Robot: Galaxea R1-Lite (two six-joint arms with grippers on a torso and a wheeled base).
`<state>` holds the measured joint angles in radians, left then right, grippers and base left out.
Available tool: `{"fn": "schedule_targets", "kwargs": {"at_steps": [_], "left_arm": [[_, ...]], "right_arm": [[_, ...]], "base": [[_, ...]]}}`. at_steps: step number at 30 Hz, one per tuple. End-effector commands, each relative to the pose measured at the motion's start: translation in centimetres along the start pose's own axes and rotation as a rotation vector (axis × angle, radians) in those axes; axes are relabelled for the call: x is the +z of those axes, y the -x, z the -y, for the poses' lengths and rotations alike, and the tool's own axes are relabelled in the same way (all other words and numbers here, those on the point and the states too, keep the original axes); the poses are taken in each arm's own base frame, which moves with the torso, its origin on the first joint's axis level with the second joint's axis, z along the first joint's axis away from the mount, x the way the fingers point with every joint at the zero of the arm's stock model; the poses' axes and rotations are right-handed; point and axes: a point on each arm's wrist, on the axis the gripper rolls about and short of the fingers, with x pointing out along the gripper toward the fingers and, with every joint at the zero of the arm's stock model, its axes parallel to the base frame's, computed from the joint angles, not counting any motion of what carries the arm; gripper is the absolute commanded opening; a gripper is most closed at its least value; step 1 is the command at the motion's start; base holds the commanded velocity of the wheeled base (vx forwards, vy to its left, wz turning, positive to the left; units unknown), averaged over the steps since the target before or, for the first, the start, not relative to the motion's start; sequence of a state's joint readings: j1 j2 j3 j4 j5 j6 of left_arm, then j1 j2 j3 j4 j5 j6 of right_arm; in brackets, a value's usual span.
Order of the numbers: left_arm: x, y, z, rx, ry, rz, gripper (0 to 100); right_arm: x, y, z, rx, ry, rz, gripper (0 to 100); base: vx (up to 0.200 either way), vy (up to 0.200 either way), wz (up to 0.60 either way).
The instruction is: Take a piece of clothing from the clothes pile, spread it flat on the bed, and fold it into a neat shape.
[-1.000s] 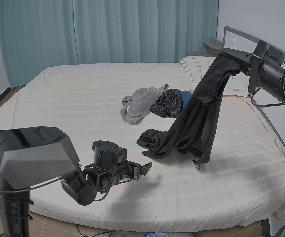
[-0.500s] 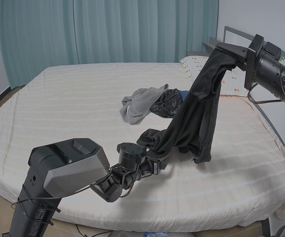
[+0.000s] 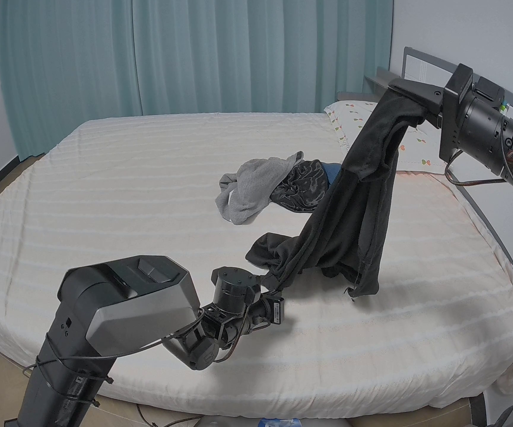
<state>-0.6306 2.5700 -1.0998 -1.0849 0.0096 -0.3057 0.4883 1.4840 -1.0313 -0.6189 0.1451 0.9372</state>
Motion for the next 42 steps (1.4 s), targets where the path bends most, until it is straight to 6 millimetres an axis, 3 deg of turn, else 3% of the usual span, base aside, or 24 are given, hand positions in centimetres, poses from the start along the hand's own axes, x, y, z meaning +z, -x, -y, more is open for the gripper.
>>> {"fn": "schedule_targets", "kwargs": {"at_steps": [1, 4, 9, 14, 18, 20, 21, 23, 27, 31, 38, 42], "left_arm": [[1.7, 1.8, -0.2, 0.011, 0.010, 0.017, 0], [3.1, 2.8, -0.4, 0.022, 0.038, 0.045, 0], [7.7, 7.2, -0.7, 0.050, 0.122, 0.095, 0], [14.6, 11.9, -1.2, 0.129, 0.202, 0.166, 0], [20.1, 14.3, -1.6, 0.229, 0.288, 0.270, 0], [21.1, 14.7, -1.7, 0.250, 0.309, 0.291, 0], [23.4, 15.4, -2.3, 0.293, 0.350, 0.354, 0], [25.5, 16.3, -2.5, 0.298, 0.389, 0.428, 0], [28.2, 18.6, -2.0, 0.254, 0.450, 0.535, 0], [28.2, 19.5, -2.0, 0.259, 0.454, 0.542, 0], [22.8, 17.8, -3.2, 0.316, 0.514, 0.380, 0], [20.9, 17.3, -3.4, 0.325, 0.561, 0.332, 0]], "right_arm": [[0.3, -0.6, 1.3, -0.038, 0.001, 0.008, 0], [0.5, -0.8, 1.8, -0.054, 0.002, 0.012, 0], [1.0, -2.0, 4.9, -0.141, 0.002, 0.019, 0], [0.7, -4.7, 8.8, -0.216, -0.005, 0.019, 0], [0.8, -7.5, 10.8, -0.250, 0.012, 0.111, 0], [1.1, -7.9, 10.6, -0.247, 0.020, 0.139, 0], [2.7, -8.3, 9.4, -0.217, 0.044, 0.216, 0], [5.2, -8.2, 7.6, -0.160, 0.070, 0.300, 0], [9.0, -7.0, 3.7, -0.054, 0.108, 0.427, 0], [8.8, -6.0, 2.8, -0.042, 0.118, 0.415, 0], [2.6, -5.2, 9.2, -0.232, 0.056, 0.170, 0], [0.1, -4.9, 11.1, -0.281, 0.023, 0.083, 0]], "base": [[0.000, 0.000, 0.00], [0.000, 0.000, 0.00], [0.000, 0.000, 0.00], [0.000, 0.000, 0.00], [0.000, 0.000, 0.00], [0.000, 0.000, 0.00], [0.000, 0.000, 0.00], [0.000, 0.000, 0.00], [0.000, 0.000, 0.00], [0.000, 0.000, 0.00], [0.000, 0.000, 0.00], [0.000, 0.000, 0.00]]}}
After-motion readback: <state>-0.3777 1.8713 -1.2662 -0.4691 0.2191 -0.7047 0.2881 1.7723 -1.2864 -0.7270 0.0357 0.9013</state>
